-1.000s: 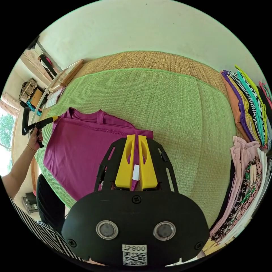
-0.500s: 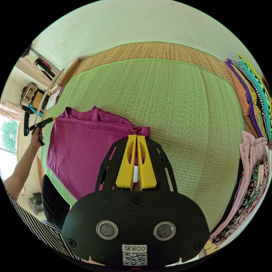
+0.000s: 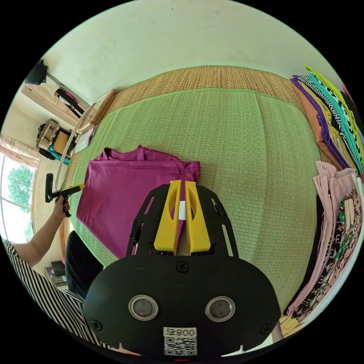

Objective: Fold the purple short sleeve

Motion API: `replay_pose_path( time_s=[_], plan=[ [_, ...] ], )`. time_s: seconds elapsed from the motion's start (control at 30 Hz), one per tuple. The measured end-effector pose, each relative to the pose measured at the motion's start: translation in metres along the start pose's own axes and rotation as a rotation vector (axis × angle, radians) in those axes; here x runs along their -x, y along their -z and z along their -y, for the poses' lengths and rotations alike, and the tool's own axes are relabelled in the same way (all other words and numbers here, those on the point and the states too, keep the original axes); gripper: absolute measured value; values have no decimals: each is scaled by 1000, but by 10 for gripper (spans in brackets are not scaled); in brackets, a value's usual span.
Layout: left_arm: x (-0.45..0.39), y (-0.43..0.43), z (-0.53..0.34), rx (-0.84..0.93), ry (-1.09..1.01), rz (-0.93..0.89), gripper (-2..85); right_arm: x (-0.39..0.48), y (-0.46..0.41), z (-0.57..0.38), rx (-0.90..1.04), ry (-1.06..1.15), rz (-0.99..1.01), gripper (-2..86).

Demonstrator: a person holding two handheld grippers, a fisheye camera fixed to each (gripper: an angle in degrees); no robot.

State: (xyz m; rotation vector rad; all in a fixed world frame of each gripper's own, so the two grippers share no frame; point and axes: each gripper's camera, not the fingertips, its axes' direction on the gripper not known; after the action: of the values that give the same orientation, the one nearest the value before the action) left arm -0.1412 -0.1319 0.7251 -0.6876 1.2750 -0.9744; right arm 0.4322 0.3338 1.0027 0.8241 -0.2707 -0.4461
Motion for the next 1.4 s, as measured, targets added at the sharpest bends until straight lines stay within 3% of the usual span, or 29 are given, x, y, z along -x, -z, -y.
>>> replay_pose_path(
  time_s=[0.37,0.6,0.7,0.83,0.97,1.1,1.2,1.4],
  plan=[
    [28,-16,-26,-90,53,-62,31,20,31,-67,79,31,101,22],
    [32,-78,-83,31,33,-42,29,29,20,-127,225,37,47,17],
    [47,-88,-93,8,69,-39,33,14,43,-130,170,-29,153,40],
    [44,-99,-109,-19,9,-10,47,6,85,-147,102,-51,84,59],
    [55,-147,-120,76,6,23,52,-14,80,-168,134,-138,136,72],
    [74,-170,-127,57,39,12,50,-25,75,-172,130,-196,213,64],
    [70,-180,-137,39,-2,31,51,-31,81,-170,125,-205,256,41],
    [-1,-241,-137,25,-248,-126,65,-31,113,-171,87,-193,331,23]
  ],
)
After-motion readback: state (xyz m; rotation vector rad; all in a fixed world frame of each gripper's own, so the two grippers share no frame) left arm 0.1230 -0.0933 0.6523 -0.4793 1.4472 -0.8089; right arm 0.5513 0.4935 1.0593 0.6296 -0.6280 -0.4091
